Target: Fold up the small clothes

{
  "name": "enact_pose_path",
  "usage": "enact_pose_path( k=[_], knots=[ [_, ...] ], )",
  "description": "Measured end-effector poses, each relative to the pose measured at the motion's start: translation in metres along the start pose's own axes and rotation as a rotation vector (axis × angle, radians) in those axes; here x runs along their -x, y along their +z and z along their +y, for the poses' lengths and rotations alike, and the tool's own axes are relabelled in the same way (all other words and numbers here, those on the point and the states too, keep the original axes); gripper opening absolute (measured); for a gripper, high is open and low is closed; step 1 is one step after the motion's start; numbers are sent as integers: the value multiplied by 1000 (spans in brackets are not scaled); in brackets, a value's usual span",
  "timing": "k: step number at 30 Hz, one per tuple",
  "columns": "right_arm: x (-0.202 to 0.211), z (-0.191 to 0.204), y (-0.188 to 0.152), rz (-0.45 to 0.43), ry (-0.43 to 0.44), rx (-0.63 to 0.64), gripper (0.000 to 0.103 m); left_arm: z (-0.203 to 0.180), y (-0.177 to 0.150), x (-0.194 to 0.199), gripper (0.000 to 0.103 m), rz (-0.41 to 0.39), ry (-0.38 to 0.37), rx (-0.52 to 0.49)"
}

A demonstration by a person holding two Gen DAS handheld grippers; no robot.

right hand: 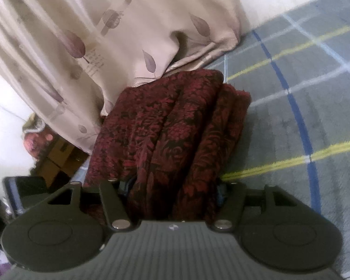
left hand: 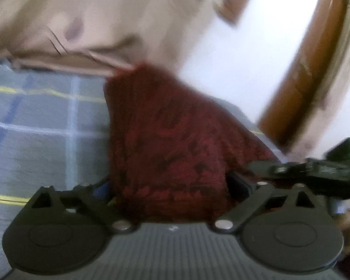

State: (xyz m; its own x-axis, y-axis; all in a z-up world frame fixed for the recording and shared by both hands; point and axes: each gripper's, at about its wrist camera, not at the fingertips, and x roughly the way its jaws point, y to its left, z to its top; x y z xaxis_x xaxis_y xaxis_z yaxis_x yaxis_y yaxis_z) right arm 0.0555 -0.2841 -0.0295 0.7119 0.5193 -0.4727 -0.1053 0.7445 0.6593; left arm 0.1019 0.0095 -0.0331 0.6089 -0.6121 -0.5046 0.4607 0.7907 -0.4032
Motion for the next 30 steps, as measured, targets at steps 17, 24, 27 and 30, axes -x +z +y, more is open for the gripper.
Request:
enact_pose_path(
  k=[17,24,27,30],
  knots=[
    [89,127,-88,-373,-288,435,103,-99,-1,89,103,-283,447,-162],
    [96,145,-105,-358,-260,469,103,-109,-1,98,103,-252,515,-186],
    [101,149,-106,-369,-249,479,103,-111,-1,103,103,-256,519,-179],
    [102,152,-107,-367,-242,487,103,-113,-2,108,103,-273,535,-176]
  ],
)
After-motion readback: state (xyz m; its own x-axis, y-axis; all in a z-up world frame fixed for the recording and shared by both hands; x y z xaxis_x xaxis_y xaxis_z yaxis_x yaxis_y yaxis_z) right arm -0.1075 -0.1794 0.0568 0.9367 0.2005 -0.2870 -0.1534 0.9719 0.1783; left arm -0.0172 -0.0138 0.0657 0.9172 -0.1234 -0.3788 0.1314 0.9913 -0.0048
